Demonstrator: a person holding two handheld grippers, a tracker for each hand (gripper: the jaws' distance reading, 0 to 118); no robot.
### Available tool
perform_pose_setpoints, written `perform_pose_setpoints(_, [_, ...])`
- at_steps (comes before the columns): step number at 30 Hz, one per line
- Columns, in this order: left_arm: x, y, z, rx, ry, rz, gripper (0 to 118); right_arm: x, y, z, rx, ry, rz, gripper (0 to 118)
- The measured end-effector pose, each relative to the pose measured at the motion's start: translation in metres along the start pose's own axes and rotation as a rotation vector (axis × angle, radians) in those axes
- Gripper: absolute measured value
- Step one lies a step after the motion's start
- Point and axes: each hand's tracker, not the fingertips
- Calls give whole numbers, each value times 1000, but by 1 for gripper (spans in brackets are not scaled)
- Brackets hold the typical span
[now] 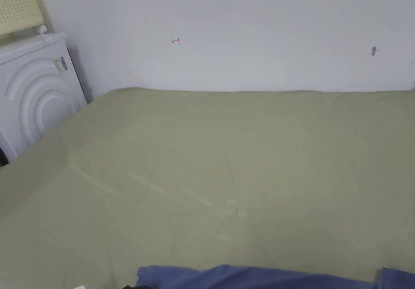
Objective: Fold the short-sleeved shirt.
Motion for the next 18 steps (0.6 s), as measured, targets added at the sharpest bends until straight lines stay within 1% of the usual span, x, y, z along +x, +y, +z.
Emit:
perform_pose_setpoints(3, [4,-9,-3,57,24,-55,105,-1,1,-1,-4,12,-8,0])
perform_pose_setpoints(4, [10,-9,-4,53,64,-65,96,-2,1,-1,-8,13,-6,0])
perform_pose_setpoints(5, [13,-13,-1,60,126,-92,65,-3,0,-1,-12,11,-1,0])
perform_pose_setpoints(6, [20,-13,0,67,250,-135,29,-3,-1,-1,-16,11,3,0])
perform_pose_setpoints(7, [25,-12,0,49,430,-188,23,-4,-2,-2,-20,11,7,0])
perform_pose_setpoints(8, [18,-10,2,28,340,-184,21,-5,-3,-2,-21,9,9,0])
perform_pose_setpoints(9, [17,-10,6,40,251,-147,18,-5,-5,-3,-21,9,7,0])
perform_pose_setpoints(10, [18,-8,8,30,270,-103,14,-5,-6,-3,-23,16,0,0])
perform_pose_setpoints(11, [21,-7,8,19,250,-85,14,-4,-7,-3,-28,21,-12,0])
perform_pose_setpoints(15, [46,-11,12,36,261,-209,13,2,-9,4,-28,19,-34,0])
perform_pose_setpoints(16, [54,-12,14,47,251,-215,13,5,-8,7,-24,14,-36,0])
perform_pose_setpoints(18, [70,-13,17,64,164,-218,13,11,-5,13,-11,-1,-43,0])
